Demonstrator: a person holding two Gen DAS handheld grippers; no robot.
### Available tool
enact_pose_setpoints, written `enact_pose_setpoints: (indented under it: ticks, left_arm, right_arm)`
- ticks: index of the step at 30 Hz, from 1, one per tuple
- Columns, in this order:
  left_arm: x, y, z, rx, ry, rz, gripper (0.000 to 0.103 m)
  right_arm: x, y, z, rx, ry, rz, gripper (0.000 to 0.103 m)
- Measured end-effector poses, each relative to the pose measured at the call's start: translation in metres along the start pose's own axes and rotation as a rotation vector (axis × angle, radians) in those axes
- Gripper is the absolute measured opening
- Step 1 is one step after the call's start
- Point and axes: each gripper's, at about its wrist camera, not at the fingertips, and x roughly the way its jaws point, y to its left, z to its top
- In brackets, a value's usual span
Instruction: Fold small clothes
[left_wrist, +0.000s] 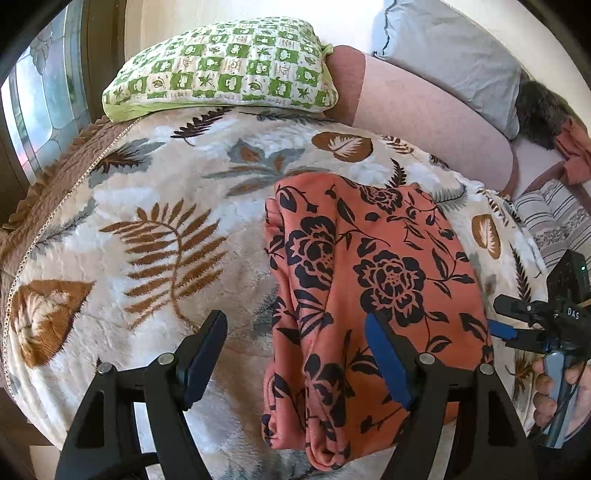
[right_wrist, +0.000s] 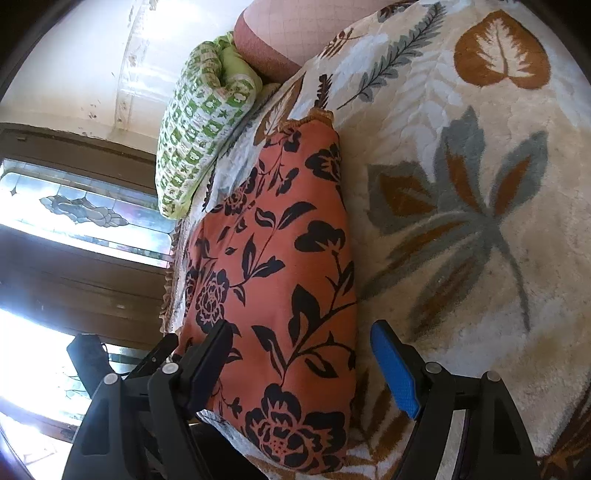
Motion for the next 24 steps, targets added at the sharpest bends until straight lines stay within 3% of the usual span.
enact_pose_setpoints:
  ticks: [9, 12, 15, 17, 18, 19, 20, 21, 23, 24]
  left_arm:
    - [0.002, -0.004, 0.001, 0.004, 0.009, -0.007, 0.077]
    - [0.008, -0.002, 0.001, -0.023, 0.030, -0.061, 0.077]
    - [0.032, 0.004, 0.000, -0.100, 0.117, -0.186, 0.078]
    - [0.060, 0.006, -0.007, -0.130, 0.209, -0.177, 0.078]
    - [0.060, 0.003, -0.008, -0.110, 0.185, -0.175, 0.075]
    - [0.057, -0.002, -0.008, -0.079, 0.170, -0.180, 0.058]
    - [0.054, -0.005, -0.007, -0.057, 0.168, -0.180, 0.049]
    - [0.049, -0.007, -0.004, -0.055, 0.158, -0.169, 0.032]
    - [0.037, -0.012, 0.005, -0.060, 0.141, -0.157, 0.024]
    - [0.031, -0.015, 0.008, -0.056, 0.124, -0.155, 0.023]
  right_arm:
    - [0.007, 0.002, 0.006, -0.009, 0.005, 0.000, 0.080]
    - [0.010, 0.001, 0.008, -0.006, 0.006, 0.002, 0.080]
    - [0.021, 0.002, 0.011, 0.001, 0.015, 0.005, 0.080]
    - [0.036, 0.002, 0.013, 0.002, 0.044, -0.005, 0.081]
    - [0.043, 0.004, 0.012, -0.008, 0.064, -0.012, 0.080]
    - [0.049, 0.010, 0.011, -0.045, 0.074, -0.039, 0.076]
    - [0.052, 0.017, 0.009, -0.091, 0.077, -0.079, 0.062]
    - [0.052, 0.022, 0.008, -0.108, 0.079, -0.095, 0.056]
    - [0.046, 0.030, 0.009, -0.134, 0.064, -0.108, 0.039]
    - [0.039, 0.037, 0.008, -0.157, 0.048, -0.109, 0.037]
